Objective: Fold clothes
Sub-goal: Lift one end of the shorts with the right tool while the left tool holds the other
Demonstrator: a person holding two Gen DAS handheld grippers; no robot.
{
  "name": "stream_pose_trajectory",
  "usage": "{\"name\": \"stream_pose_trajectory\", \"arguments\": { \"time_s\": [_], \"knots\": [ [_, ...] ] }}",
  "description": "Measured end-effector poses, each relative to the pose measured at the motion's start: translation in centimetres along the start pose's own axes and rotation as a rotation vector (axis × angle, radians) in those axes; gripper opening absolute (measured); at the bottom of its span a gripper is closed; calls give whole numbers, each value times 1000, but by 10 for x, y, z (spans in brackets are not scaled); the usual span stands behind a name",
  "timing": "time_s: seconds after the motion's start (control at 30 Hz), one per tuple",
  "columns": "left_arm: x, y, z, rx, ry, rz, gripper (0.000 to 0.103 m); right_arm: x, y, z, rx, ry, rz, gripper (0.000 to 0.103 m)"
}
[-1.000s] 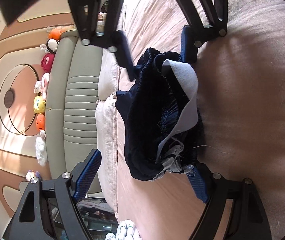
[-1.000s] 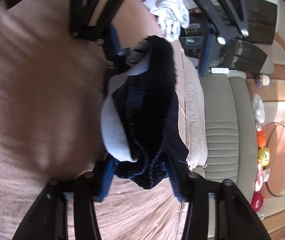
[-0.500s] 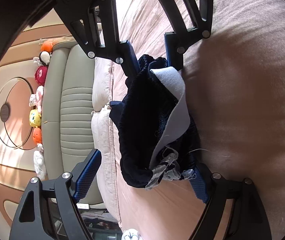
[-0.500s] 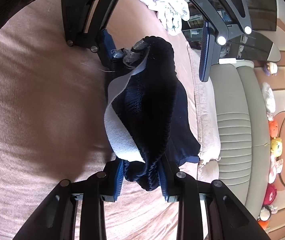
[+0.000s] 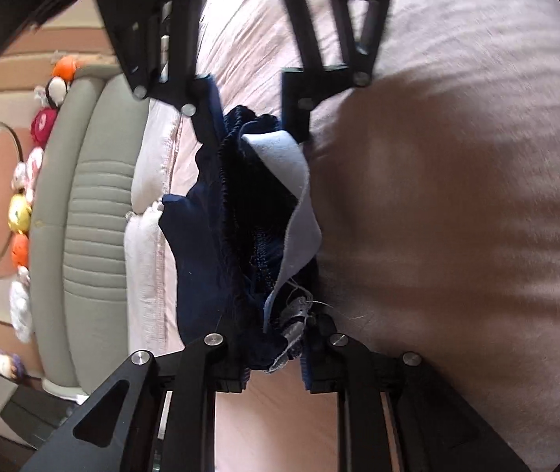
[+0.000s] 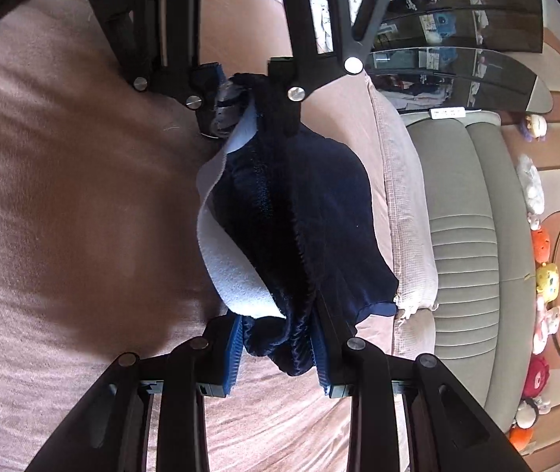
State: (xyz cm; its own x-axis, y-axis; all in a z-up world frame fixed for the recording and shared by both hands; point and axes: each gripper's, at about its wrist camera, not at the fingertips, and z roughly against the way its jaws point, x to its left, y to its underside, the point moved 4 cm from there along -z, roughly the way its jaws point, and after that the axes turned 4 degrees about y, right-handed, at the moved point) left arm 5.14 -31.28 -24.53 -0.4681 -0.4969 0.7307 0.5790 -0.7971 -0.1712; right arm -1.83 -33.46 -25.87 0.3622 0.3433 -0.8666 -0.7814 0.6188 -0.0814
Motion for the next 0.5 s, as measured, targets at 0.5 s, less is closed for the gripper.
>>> {"name": "stream_pose_trajectory", "arguments": {
  "time_s": [0.5],
  "knots": [
    [79, 2, 7, -76, 188, 450, 18, -9, 4, -4, -20, 114, 3, 71]
  ]
}}
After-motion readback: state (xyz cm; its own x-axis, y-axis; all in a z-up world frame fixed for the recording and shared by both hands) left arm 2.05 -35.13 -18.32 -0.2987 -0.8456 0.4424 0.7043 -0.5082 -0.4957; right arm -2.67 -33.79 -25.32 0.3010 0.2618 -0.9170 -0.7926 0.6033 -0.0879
